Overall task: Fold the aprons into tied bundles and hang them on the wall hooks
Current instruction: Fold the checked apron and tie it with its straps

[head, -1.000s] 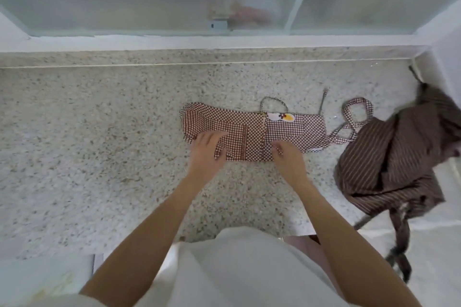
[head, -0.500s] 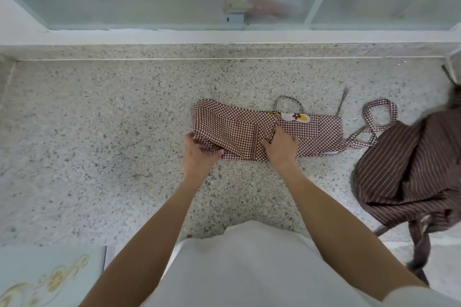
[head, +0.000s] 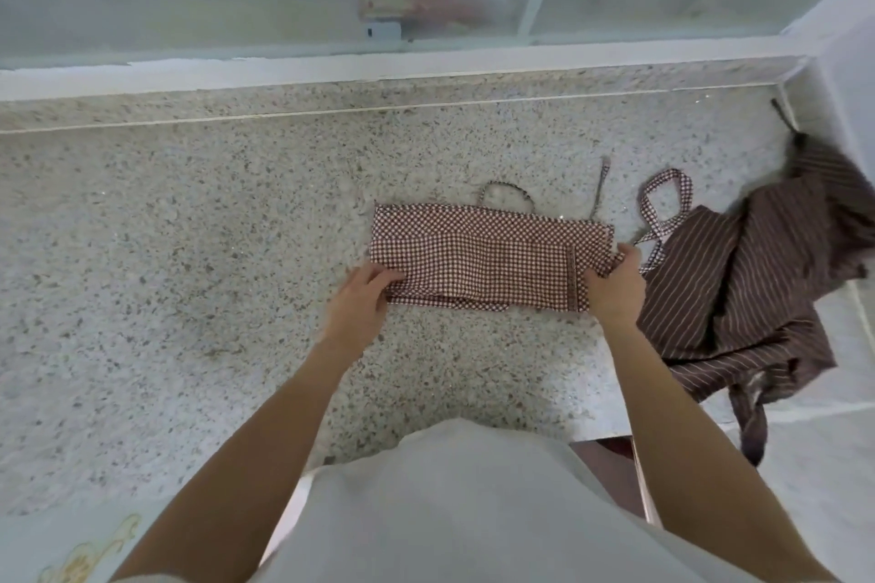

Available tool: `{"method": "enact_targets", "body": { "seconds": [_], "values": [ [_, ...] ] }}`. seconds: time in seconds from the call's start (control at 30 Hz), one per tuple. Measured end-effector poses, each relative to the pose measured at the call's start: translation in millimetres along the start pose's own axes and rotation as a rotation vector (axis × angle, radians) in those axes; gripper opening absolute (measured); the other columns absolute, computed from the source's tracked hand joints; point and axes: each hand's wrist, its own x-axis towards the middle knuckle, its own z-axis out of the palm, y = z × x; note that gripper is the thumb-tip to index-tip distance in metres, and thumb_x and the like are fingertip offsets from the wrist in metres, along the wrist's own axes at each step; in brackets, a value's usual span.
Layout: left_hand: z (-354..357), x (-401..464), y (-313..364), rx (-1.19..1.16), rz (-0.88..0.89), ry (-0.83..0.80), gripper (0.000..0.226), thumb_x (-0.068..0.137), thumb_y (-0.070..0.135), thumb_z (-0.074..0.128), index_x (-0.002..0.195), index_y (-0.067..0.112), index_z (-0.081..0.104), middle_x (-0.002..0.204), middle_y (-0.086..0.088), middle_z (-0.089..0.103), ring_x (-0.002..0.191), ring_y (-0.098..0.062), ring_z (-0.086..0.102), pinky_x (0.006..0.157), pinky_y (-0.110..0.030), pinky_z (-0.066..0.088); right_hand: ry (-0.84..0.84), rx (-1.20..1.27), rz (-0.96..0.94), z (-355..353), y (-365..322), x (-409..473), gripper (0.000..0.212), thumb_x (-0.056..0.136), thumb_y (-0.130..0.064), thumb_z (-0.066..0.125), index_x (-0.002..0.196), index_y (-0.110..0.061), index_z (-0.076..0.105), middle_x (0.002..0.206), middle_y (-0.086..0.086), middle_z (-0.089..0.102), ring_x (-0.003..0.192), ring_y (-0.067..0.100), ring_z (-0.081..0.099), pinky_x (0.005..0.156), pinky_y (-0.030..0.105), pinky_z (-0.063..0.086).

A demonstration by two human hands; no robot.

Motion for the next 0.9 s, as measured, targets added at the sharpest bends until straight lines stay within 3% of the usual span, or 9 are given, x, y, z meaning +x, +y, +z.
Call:
{"method": "enact_targets", "body": {
  "seconds": [0.17, 0.37, 0.43, 0.5, 0.57, 0.67, 0.73, 0.8, 0.9],
  "values": [
    [-4.4, -2.7, -17.4, 0.054, 0.059, -0.006, 0.040, 0.073, -0.007, 0.065, 0.105, 0.017, 0.069, 0.104, -0.004, 0.063, 0.093, -0.025, 0.058, 0.070, -0.039, 0.055, -0.036, 0.003, -0.058, 8.7, 11.1, -3.8, 0.058, 0.083, -0.007, 0.060, 0.133, -0.017, 0.034, 0.123, 0.013, 0.057, 0.109, 0.035, 0.056, 0.087, 0.046, 0.048],
    [-12.5, -10.4, -34.0, -0.003, 0.115, -0.027, 0.040, 0.072, -0.012, 0.065, 0.102, 0.014, 0.072, 0.103, -0.007, 0.063, 0.095, -0.021, 0.054, 0.079, -0.038, 0.051, -0.024, 0.004, -0.118, 11.1, 9.1, -4.5, 0.061, 0.083, -0.006, 0.064, 0.136, -0.016, 0.034, 0.127, 0.012, 0.055, 0.112, 0.032, 0.055, 0.090, 0.044, 0.048],
    [-13.2, -14.2, -37.3, 0.035, 0.124, -0.048, 0.034, 0.076, -0.002, 0.066, 0.103, 0.016, 0.071, 0.103, -0.004, 0.063, 0.095, -0.022, 0.054, 0.078, -0.039, 0.053, -0.033, -0.008, -0.117, 9.5, 7.1, -7.2, 0.065, 0.084, -0.005, 0.063, 0.140, -0.016, 0.031, 0.130, 0.013, 0.050, 0.114, 0.031, 0.052, 0.088, 0.042, 0.046],
    [-17.6, -19.3, -37.5, 0.108, 0.162, -0.092, 0.028, 0.080, 0.023, 0.057, 0.105, 0.020, 0.070, 0.105, 0.001, 0.062, 0.099, -0.016, 0.049, 0.081, -0.040, 0.053, 0.000, -0.096, -0.219, 7.3, 7.4, -12.2, 0.063, 0.085, -0.003, 0.060, 0.140, -0.014, 0.032, 0.133, 0.016, 0.044, 0.114, 0.033, 0.049, 0.087, 0.041, 0.045],
    [-25.5, -20.8, -36.6, 0.117, 0.187, -0.119, 0.039, 0.080, 0.038, 0.047, 0.107, 0.021, 0.069, 0.108, 0.003, 0.061, 0.103, -0.016, 0.050, 0.088, -0.043, 0.050, 0.122, -0.270, -0.416, 6.5, 10.0, -17.4, 0.056, 0.081, -0.001, 0.061, 0.133, -0.010, 0.043, 0.132, 0.019, 0.044, 0.115, 0.037, 0.046, 0.094, 0.044, 0.042],
    [-39.4, -2.1, -29.6, 0.009, 0.145, -0.030, 0.032, 0.086, 0.024, 0.052, 0.113, 0.013, 0.064, 0.115, -0.006, 0.058, 0.107, -0.024, 0.053, 0.091, -0.042, 0.047, 0.212, -0.341, -0.628, 14.4, -0.2, -35.6, 0.032, 0.081, -0.005, 0.064, 0.113, -0.011, 0.061, 0.124, 0.017, 0.053, 0.112, 0.035, 0.047, 0.095, 0.045, 0.042],
    [-42.1, 25.6, -24.0, -0.029, 0.052, 0.015, 0.035, 0.088, 0.009, 0.055, 0.122, 0.010, 0.057, 0.127, -0.010, 0.051, 0.117, -0.026, 0.048, 0.099, -0.039, 0.041, 0.122, -0.310, -0.786, 30.4, -13.5, -56.0, 0.022, 0.081, -0.010, 0.068, 0.102, -0.017, 0.068, 0.114, 0.009, 0.060, 0.105, 0.028, 0.050, 0.091, 0.042, 0.044],
    [-44.3, 54.3, -24.4, -0.012, 0.032, -0.033, 0.039, 0.089, 0.007, 0.053, 0.128, 0.011, 0.052, 0.136, -0.010, 0.044, 0.126, -0.026, 0.040, 0.106, -0.039, 0.033, 0.007, -0.277, -0.919, 53.8, -26.5, -82.8, 0.017, 0.080, -0.021, 0.069, 0.097, -0.024, 0.072, 0.103, 0.000, 0.062, 0.097, 0.021, 0.050, 0.082, 0.037, 0.045],
    [-42.8, 79.6, -26.0, 0.049, 0.048, -0.168, 0.034, 0.093, 0.012, 0.050, 0.127, 0.015, 0.053, 0.133, -0.008, 0.049, 0.124, -0.026, 0.041, 0.106, -0.038, 0.030, -0.115, -0.415, -0.924, 77.4, -29.1, -113.4, 0.030, 0.088, -0.036, 0.047, 0.106, -0.028, 0.069, 0.101, -0.007, 0.065, 0.093, 0.017, 0.055, 0.081, 0.034, 0.044]
  ]
}}
